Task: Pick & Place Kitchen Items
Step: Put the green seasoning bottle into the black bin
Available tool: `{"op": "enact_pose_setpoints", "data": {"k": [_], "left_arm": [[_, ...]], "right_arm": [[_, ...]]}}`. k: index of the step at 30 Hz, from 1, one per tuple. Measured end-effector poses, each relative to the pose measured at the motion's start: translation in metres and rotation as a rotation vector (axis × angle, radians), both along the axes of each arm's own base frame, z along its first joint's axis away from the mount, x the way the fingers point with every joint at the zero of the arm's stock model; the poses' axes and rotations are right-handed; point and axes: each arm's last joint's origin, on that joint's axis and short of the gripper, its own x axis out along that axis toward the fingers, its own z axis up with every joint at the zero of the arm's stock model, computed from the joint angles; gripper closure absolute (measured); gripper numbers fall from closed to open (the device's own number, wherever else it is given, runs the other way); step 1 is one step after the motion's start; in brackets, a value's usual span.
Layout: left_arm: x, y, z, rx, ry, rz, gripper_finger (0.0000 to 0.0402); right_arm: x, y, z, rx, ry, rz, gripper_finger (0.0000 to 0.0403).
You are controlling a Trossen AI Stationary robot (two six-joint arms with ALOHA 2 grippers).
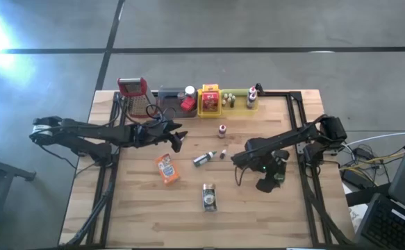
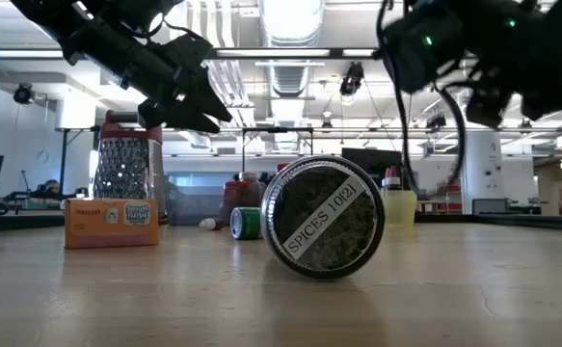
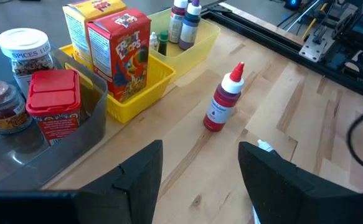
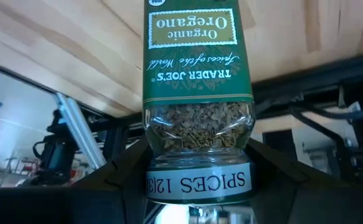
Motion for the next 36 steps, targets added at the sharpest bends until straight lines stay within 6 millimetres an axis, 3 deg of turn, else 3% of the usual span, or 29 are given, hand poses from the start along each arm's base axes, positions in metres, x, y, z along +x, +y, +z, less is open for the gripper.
{"op": "enact_pose_setpoints", "data": {"k": [10,16,21,36], "left_arm": [[0.0,0.0,0.0,-0.001,0.001,0.0,0.0186],[0.0,0.0,0.0,-0.001,0.001,0.0,0.0186],[0.0,0.0,0.0,-0.001,0.001,0.0,0.0186],[0.0,0.0,0.0,-0.005,0.001,-0.007,0.0186]], "right_arm": [[-0.016,-0.003,-0.02,-0.005,0.092,0.0,0.0203],[-0.02,-0.004,-0.028,-0.009,0.08,0.004,0.0173],[-0.021,-0.004,-0.034,-0.007,0.066,0.006,0.0173],[0.004,-0.002,-0.006,-0.002,-0.113,0.101,0.0191]]}}
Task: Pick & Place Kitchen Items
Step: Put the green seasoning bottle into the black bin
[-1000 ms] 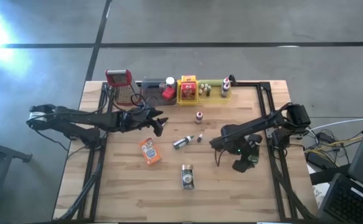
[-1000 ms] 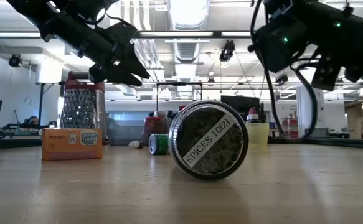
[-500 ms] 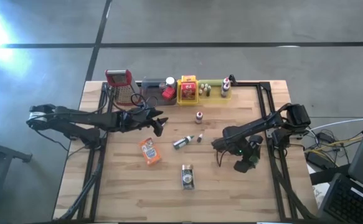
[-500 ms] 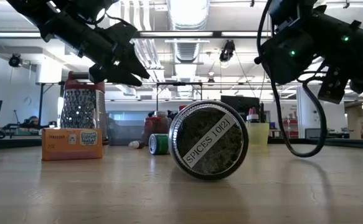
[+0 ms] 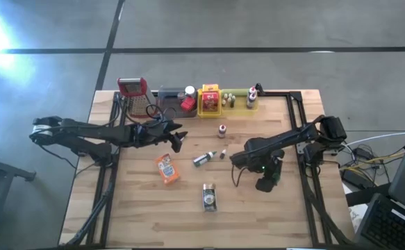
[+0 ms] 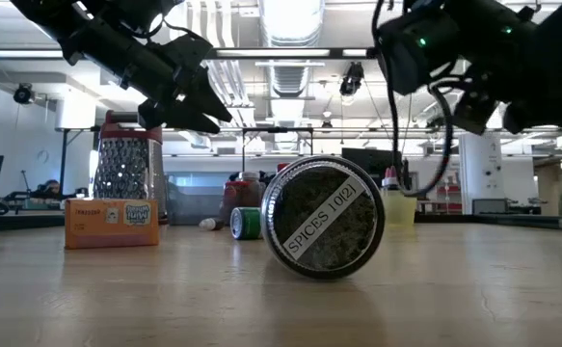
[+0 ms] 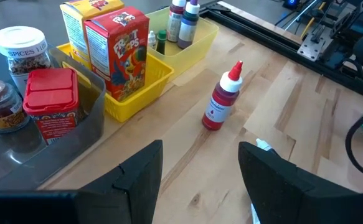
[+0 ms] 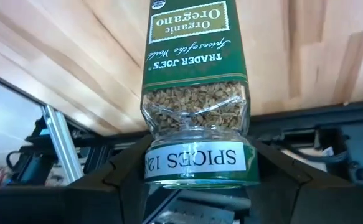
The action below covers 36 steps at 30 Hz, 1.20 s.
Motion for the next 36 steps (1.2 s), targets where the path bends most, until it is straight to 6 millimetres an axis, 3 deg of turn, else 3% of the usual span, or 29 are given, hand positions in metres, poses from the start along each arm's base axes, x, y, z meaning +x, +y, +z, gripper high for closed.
{"op": "enact_pose_setpoints", "data": {"k": [10,16,22,29,33,36], "left_arm": [[0.0,0.0,-0.001,-0.008,0.007,-0.014,0.0186],[0.0,0.0,-0.001,-0.008,0.007,-0.014,0.0186],[0.0,0.0,-0.001,-0.007,0.007,-0.014,0.0186],[0.0,0.0,0.0,-0.001,0.003,-0.016,0.0186],[0.0,-0.001,-0.001,-0.001,0.014,-0.017,0.0186],[-0.002,-0.001,-0.004,-0.003,0.045,-0.018,0.0186]], "right_arm": [[0.01,0.001,-0.006,0.001,-0.084,0.013,0.0157],[0.018,0.002,0.006,-0.027,-0.155,0.05,0.0149],[0.033,0.0,0.029,-0.121,-0.303,0.14,0.0162],[0.048,0.0,0.071,-0.298,-0.513,0.256,0.0187],[0.037,0.001,0.097,-0.456,-0.619,0.285,0.02],[0.016,0.003,0.114,-0.564,-0.688,0.242,0.0211]]}}
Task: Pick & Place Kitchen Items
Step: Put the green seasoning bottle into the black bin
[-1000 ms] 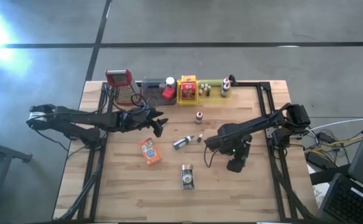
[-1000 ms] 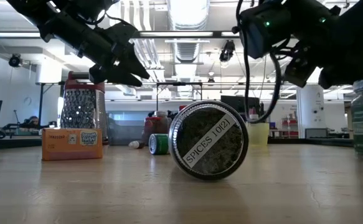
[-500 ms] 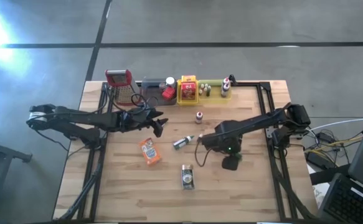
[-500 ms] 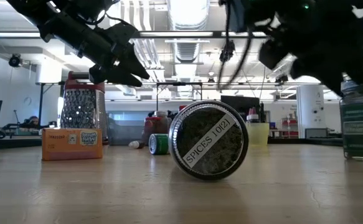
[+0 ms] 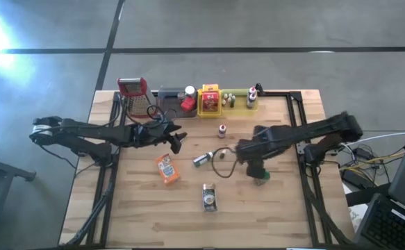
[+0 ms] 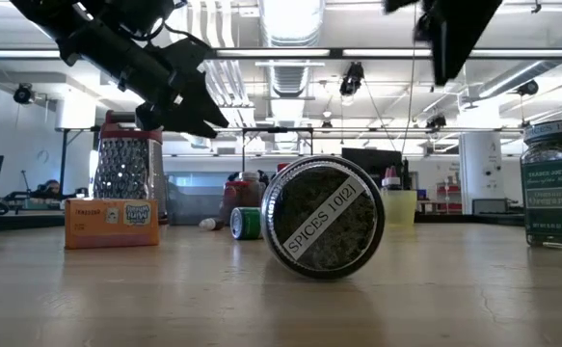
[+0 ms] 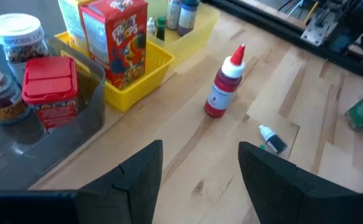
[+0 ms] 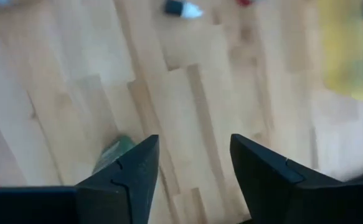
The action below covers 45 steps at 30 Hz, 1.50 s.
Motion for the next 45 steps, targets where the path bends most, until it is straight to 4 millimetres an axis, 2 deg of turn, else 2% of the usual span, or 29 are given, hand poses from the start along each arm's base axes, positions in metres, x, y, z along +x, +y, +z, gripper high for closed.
{"op": "enact_pose_setpoints", "data": {"k": [6,12,15,17,23,29,35,45], "left_arm": [[-0.001,0.0,-0.002,-0.04,0.002,0.011,0.0186],[0.0,-0.001,-0.001,-0.05,-0.003,-0.007,0.0186],[0.0,-0.001,-0.001,-0.049,-0.003,-0.004,0.0186],[0.0,-0.001,-0.001,-0.052,-0.004,-0.003,0.0186],[0.0,-0.001,-0.002,-0.016,0.015,-0.023,0.0186],[0.0,-0.001,-0.002,-0.012,0.017,-0.025,0.0186],[0.0,-0.001,-0.002,-0.012,0.018,-0.024,0.0186],[0.0,-0.001,-0.001,-0.012,0.007,-0.023,0.0186]], "right_arm": [[-0.056,0.014,0.021,-0.042,-0.231,-0.101,0.0231],[-0.098,0.018,0.015,0.001,-0.348,-0.114,0.0253],[-0.105,0.017,0.003,0.073,-0.378,-0.237,0.0265],[-0.107,0.023,-0.01,0.135,-0.366,-0.242,0.0273],[-0.121,0.055,-0.049,0.183,-0.322,-0.254,0.0294],[-0.14,0.097,-0.07,0.163,-0.359,-0.361,0.0301],[-0.148,0.13,-0.101,0.079,-0.426,-0.48,0.0268],[-0.145,0.158,-0.155,-0.025,-0.489,-0.637,0.0152]]}}
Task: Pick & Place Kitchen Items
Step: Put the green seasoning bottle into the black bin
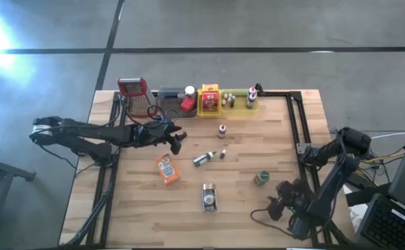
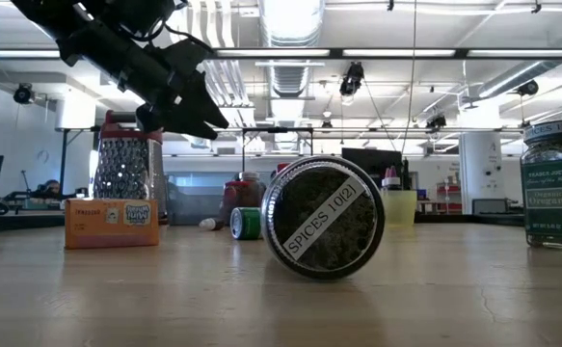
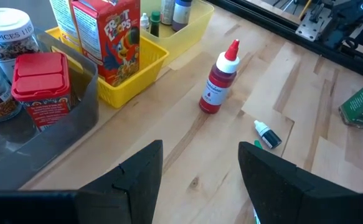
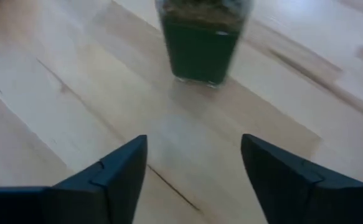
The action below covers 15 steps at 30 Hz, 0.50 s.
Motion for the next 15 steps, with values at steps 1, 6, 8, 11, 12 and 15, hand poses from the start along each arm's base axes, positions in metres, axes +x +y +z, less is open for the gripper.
{"op": "enact_pose_setpoints", "data": {"k": [1,6,8,11,12,15], "left_arm": [[0.0,0.0,0.0,0.0,0.0,0.0,0.0186],[0.0,0.0,0.0,0.0,-0.002,0.0,0.0186],[0.0,0.0,0.0,0.0,-0.002,0.0,0.0186],[0.0,0.0,0.0,0.0,-0.002,0.0,0.0186],[0.0,0.0,0.0,-0.001,-0.003,0.0,0.0186],[0.0,0.0,0.0,-0.001,-0.005,0.0,0.0186]], "right_arm": [[0.0,0.003,-0.005,-0.013,-0.029,0.0,0.0141],[-0.001,0.008,-0.031,-0.14,-0.114,-0.003,0.0103],[-0.001,0.006,-0.042,-0.18,-0.119,-0.015,0.0093],[0.001,0.004,-0.055,-0.203,-0.117,-0.033,0.0084],[0.003,0.004,-0.058,-0.198,-0.127,-0.036,0.0082],[0.008,0.002,-0.067,-0.191,-0.168,-0.043,0.008]]}}
